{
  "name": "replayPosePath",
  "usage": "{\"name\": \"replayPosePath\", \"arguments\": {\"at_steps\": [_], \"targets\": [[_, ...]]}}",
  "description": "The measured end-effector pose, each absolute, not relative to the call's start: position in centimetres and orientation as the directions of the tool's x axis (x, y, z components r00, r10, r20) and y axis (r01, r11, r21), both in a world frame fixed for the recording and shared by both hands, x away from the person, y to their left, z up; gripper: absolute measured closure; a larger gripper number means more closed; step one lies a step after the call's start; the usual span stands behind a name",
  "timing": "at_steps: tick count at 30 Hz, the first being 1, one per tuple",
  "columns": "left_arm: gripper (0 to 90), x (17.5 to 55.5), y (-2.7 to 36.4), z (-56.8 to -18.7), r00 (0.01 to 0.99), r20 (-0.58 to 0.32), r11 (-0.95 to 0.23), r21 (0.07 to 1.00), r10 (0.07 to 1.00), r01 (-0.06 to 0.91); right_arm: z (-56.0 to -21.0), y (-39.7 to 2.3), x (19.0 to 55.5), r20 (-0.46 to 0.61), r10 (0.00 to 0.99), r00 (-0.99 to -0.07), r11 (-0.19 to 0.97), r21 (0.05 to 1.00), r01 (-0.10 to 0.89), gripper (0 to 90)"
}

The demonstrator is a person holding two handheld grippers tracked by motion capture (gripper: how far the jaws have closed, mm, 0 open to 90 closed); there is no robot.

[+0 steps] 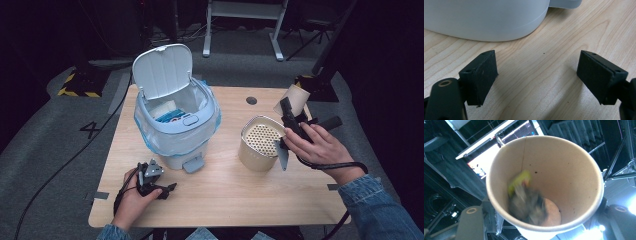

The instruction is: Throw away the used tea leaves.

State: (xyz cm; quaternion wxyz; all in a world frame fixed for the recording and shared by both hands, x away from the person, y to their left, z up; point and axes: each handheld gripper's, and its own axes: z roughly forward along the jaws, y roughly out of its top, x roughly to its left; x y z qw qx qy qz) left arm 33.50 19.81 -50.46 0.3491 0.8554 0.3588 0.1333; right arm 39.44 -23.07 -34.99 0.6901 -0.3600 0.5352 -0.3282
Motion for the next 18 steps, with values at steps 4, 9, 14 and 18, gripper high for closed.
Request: {"name": "replayPosePath", "arguments": {"at_steps": [4, 9, 14, 18], "targets": [[17.1, 33.5, 19.8, -50.5, 0.707, -0.022, -0.499, 0.693, 0.707, 0.521, -34.3, -23.1, 39.4, -0.505, -0.835, 0.219, 0.529, -0.846, 0.069, 33.9], [17.1, 33.5, 19.8, -50.5, 0.707, -0.023, -0.499, 0.693, 0.707, 0.521, -33.9, -23.0, 39.4, -0.489, -0.845, 0.219, 0.513, -0.856, 0.068, 33.9], [17.1, 33.5, 19.8, -50.5, 0.707, -0.022, -0.499, 0.693, 0.707, 0.521, -33.7, -23.0, 39.4, -0.514, -0.830, 0.215, 0.537, -0.842, 0.060, 33.6], [17.1, 33.5, 19.8, -50.5, 0.707, -0.023, -0.499, 0.693, 0.707, 0.521, -33.4, -23.3, 39.5, -0.635, -0.749, 0.188, 0.644, -0.765, -0.015, 33.2]]}}
